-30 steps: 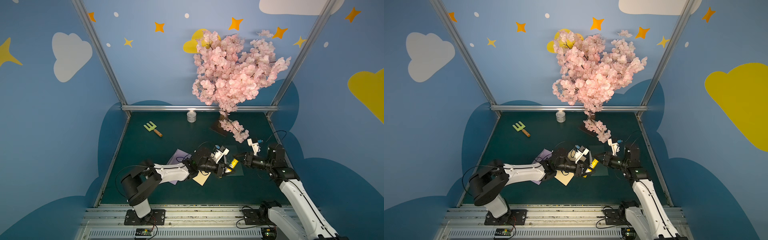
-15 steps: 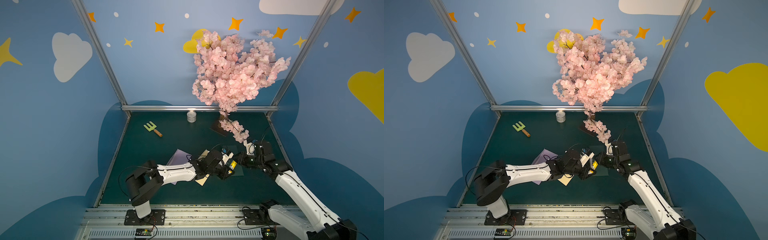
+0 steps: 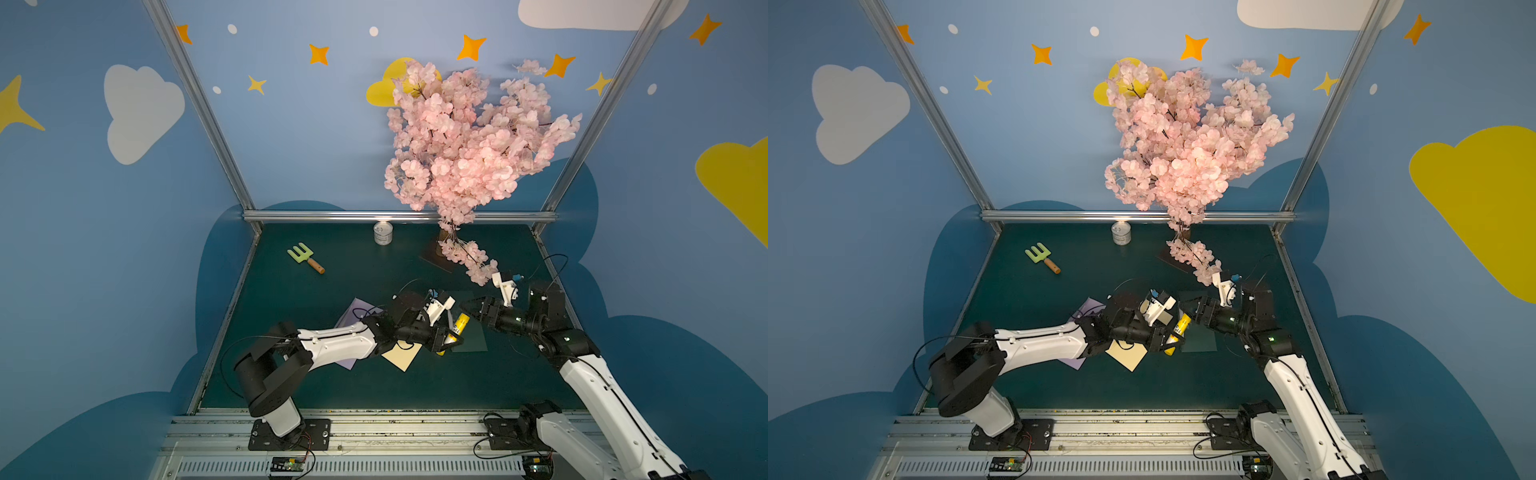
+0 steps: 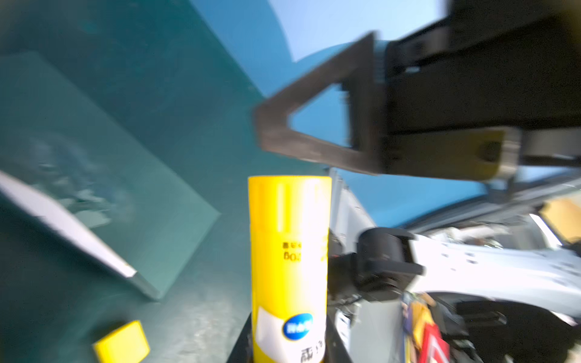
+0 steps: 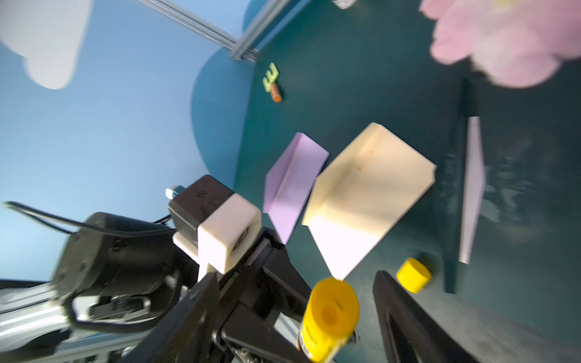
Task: Seal the envelope with a glue stick
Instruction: Unscrew the glue stick.
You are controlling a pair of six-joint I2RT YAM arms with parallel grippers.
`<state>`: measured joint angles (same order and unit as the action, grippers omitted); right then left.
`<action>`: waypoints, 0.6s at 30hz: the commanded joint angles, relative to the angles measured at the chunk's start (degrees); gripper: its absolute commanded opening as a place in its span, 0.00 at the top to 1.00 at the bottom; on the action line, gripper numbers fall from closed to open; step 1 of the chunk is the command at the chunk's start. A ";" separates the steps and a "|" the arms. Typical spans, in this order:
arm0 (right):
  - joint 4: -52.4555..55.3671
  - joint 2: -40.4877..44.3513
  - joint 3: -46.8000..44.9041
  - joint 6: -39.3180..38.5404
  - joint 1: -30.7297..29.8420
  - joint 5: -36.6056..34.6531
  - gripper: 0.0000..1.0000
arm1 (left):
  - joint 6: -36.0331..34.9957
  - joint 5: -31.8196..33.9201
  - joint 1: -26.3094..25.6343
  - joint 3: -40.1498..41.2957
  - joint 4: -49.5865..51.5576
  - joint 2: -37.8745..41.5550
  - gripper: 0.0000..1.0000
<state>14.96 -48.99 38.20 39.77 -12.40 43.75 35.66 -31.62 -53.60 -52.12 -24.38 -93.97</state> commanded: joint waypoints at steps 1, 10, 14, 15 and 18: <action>-14.98 -0.12 -4.74 8.08 0.70 12.86 0.24 | 5.04 -9.31 0.48 1.90 -10.33 2.16 0.98; -21.79 -1.11 -4.61 12.71 1.18 16.06 0.52 | 7.29 -5.64 0.52 6.67 -15.53 5.17 0.98; -22.58 -1.89 -5.07 12.35 1.11 17.25 0.61 | 7.42 -4.37 0.61 6.66 -15.74 5.10 0.97; -21.63 -2.05 -4.90 11.81 1.07 17.32 0.61 | 7.41 -4.01 0.70 6.63 -15.74 5.12 0.97; -20.63 -2.29 -4.76 11.19 0.98 17.71 0.57 | 7.58 -2.79 0.77 6.44 -15.53 4.93 0.97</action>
<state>-4.97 -51.24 32.49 51.62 -11.44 59.57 43.05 -35.88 -53.23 -45.41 -37.87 -90.15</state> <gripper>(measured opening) 0.425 0.256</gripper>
